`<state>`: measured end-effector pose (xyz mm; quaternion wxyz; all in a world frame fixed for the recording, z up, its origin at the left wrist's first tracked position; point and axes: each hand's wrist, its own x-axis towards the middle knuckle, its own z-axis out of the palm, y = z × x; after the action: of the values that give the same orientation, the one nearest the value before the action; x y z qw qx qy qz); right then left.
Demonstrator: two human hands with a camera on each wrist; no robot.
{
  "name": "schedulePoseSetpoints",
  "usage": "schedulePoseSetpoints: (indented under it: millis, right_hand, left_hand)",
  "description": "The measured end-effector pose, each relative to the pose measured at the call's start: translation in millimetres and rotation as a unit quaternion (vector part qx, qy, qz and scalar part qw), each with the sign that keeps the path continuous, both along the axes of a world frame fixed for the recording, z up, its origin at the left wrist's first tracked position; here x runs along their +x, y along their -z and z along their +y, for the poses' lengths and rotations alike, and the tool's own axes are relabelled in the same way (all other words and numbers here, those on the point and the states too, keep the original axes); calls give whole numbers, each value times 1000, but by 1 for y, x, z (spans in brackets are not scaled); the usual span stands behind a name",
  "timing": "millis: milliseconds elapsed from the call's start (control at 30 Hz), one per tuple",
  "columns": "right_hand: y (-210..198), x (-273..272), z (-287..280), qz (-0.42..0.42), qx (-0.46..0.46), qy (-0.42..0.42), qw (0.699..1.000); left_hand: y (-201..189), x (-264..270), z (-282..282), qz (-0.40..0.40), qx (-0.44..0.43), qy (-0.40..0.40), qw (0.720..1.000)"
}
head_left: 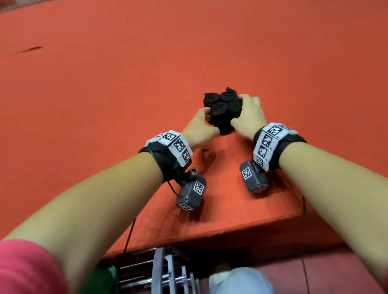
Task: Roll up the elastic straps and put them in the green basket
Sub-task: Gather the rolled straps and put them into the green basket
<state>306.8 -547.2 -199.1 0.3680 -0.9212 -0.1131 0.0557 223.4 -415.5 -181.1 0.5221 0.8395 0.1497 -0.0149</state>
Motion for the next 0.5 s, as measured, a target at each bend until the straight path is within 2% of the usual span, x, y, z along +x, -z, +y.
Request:
schedulePoseSetpoints:
  millis: [300,500]
  right_hand:
    - [-2,-6,-7,-36,-7,-32,999]
    - [-5,-20,-4,-37,-27,-62,997]
  left_hand:
    - [5,-1,-6,-4,-53,-31,998]
    - [2,-9,-2,-14,-55,-59,997]
